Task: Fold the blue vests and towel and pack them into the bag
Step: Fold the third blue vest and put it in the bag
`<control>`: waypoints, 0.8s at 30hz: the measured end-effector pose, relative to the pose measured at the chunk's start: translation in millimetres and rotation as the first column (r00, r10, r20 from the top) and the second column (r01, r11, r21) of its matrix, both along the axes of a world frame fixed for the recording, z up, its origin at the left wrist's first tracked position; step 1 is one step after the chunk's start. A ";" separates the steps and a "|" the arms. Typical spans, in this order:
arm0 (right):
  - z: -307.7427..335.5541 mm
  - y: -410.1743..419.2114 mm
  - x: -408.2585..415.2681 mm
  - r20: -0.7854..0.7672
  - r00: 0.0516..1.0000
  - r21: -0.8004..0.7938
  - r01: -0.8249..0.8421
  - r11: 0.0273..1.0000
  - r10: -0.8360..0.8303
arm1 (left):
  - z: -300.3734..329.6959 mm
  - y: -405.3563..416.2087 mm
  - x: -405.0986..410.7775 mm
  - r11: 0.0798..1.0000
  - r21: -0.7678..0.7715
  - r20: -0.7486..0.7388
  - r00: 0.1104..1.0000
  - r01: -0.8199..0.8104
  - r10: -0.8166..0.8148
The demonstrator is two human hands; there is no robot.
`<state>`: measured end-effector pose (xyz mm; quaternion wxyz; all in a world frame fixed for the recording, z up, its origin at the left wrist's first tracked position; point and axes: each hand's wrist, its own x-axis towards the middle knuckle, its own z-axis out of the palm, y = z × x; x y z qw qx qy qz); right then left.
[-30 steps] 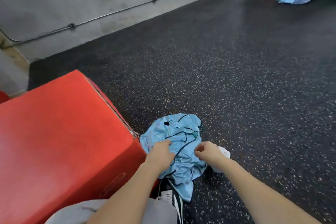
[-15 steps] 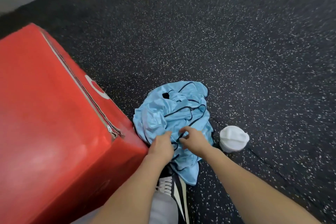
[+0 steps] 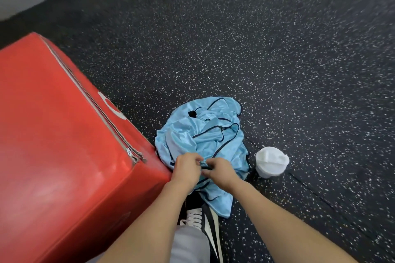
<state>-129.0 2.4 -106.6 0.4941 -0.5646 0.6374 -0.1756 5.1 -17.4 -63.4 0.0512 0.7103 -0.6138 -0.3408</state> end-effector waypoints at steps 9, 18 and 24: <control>108.1 1.6 -31.1 -0.032 0.999 -0.190 0.001 0.982 -0.008 | 86.5 13.8 -13.8 0.972 -0.188 -0.022 0.989 0.143 -0.149; 289.1 0.5 -62.6 -0.085 0.996 -0.519 -0.040 0.854 -0.004 | 245.1 14.3 -22.6 0.839 -0.520 0.057 0.987 0.160 -0.153; 424.6 -11.0 -67.3 -0.122 0.991 -0.712 -0.055 0.700 -0.047 | 368.9 5.2 -10.6 0.712 -0.701 -0.095 0.983 0.048 -0.160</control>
